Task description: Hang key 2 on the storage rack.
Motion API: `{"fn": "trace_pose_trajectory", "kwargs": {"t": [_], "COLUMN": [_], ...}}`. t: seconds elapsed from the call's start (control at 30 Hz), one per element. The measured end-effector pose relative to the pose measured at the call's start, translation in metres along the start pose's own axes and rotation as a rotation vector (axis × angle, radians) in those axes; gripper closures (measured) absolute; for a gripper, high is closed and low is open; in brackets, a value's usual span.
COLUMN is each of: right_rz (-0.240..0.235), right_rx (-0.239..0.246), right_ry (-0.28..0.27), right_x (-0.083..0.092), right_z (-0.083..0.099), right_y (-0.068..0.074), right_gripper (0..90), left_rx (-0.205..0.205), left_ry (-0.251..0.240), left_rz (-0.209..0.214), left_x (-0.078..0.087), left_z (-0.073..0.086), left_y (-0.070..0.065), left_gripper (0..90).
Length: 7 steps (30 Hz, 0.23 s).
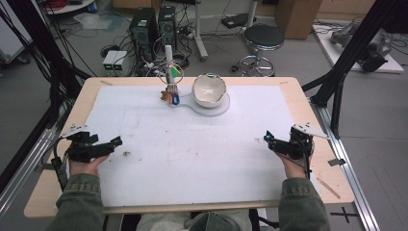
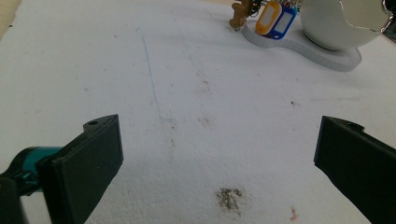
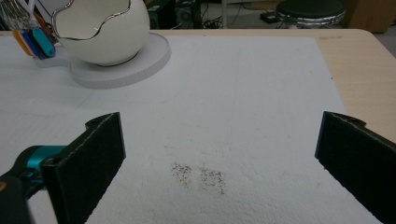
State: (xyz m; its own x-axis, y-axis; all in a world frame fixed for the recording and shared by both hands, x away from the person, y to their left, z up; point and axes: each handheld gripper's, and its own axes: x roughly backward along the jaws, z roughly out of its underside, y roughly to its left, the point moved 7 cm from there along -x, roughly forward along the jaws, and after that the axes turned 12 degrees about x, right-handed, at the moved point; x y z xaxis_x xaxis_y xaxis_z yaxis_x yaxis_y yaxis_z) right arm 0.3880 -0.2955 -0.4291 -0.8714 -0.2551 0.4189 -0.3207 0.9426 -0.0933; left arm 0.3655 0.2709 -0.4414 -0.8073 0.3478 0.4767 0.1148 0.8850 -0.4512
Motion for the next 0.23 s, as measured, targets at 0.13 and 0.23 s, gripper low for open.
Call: {"fn": "trace_pose_trajectory", "kwargs": {"t": [0.13,0.23], "right_rz": [-0.01,-0.026], "right_rx": [0.01,0.008], "right_ry": [-0.013,-0.021], "right_x": [0.0025,0.0034], "right_z": [-0.0016,-0.0022], "right_y": [0.0018,0.0037], "right_gripper": [0.6,0.5], "left_rx": [0.001,0.001], "left_ry": [0.002,0.003], "left_rz": [0.004,0.008], "left_x": [0.0001,-0.001], "left_z": [0.0007,0.0008], "left_y": [0.0002,-0.0002], "left_gripper": [1.7,1.7]}}
